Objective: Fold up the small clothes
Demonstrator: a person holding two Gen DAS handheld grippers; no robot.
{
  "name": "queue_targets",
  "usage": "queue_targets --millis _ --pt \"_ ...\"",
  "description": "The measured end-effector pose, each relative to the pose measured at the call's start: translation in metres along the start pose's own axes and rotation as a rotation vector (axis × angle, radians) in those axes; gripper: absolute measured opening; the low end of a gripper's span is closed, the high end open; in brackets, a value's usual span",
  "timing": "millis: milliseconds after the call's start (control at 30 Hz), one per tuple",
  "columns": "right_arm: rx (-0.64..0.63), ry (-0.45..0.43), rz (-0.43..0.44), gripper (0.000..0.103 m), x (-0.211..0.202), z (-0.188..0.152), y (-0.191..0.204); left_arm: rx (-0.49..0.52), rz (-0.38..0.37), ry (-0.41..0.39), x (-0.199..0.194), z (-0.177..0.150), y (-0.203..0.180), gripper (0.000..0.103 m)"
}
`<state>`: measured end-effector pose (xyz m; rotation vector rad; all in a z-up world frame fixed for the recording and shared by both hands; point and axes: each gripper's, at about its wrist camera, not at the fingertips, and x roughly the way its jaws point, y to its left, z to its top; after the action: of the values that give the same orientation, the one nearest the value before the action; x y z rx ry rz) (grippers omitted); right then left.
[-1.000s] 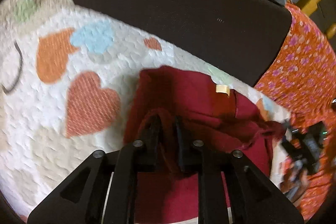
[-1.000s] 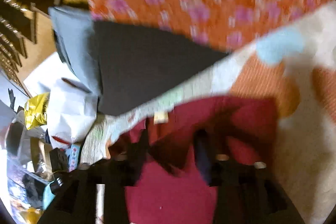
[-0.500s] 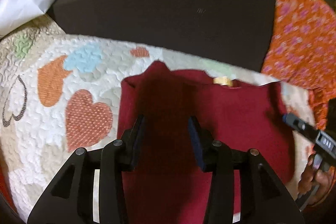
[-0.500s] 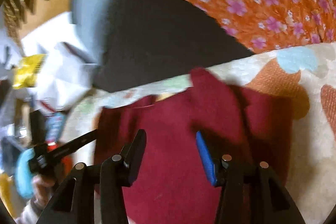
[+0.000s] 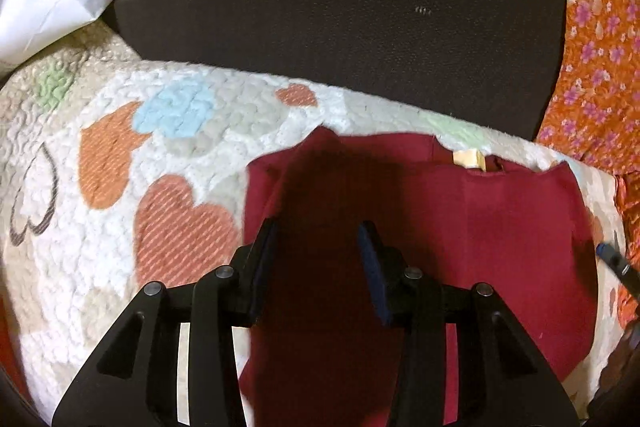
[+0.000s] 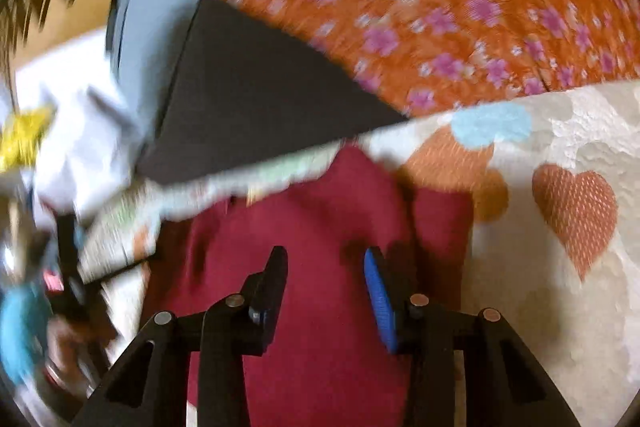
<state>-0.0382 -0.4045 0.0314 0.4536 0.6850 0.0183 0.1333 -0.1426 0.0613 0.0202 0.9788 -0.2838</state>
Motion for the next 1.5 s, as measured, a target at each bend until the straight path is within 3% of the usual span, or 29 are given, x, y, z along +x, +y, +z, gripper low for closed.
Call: queue_targets --millis 100,233,367,433,567,667,800,933,1233,1333,1400,1500 --pt "-0.009 0.101 -0.093 0.037 0.027 -0.016 -0.010 -0.019 0.019 0.022 -0.015 -0.014 0.010 0.041" --pt "0.069 0.043 -0.066 0.038 0.011 -0.007 -0.001 -0.023 0.040 0.039 -0.046 -0.042 0.022 0.041" --pt "0.029 0.023 0.032 0.038 0.001 -0.004 0.034 -0.046 0.053 0.050 -0.074 -0.073 0.034 0.041" --pt "0.016 0.040 0.099 0.039 0.010 -0.004 0.058 -0.075 0.054 0.051 -0.081 -0.087 0.038 0.041" --pt "-0.030 0.091 0.144 0.039 0.035 -0.009 0.105 -0.081 0.099 0.036 -0.082 -0.104 0.043 0.041" --pt "-0.077 0.115 0.153 0.039 0.055 -0.013 0.140 -0.064 0.153 0.010 -0.074 -0.106 0.047 0.041" --pt "-0.157 0.134 0.142 0.039 0.084 -0.014 0.177 -0.091 0.147 0.031 -0.063 -0.101 0.057 0.041" --pt "-0.229 0.132 0.130 0.039 0.115 -0.009 0.210 -0.074 0.175 0.002 -0.063 -0.094 0.062 0.041" --pt "-0.233 0.162 0.080 0.036 0.189 -0.004 0.236 -0.113 0.149 0.048 -0.050 -0.089 0.076 0.041" --pt "-0.240 0.157 0.111 0.036 0.190 -0.002 0.241 -0.122 0.149 0.031 -0.052 -0.086 0.077 0.045" --pt "-0.228 0.165 0.161 0.036 0.181 0.001 0.236 -0.134 0.134 0.029 -0.052 -0.085 0.078 0.054" --pt "-0.160 0.159 0.214 0.036 0.153 0.003 0.213 -0.130 0.126 0.025 -0.053 -0.085 0.074 0.054"
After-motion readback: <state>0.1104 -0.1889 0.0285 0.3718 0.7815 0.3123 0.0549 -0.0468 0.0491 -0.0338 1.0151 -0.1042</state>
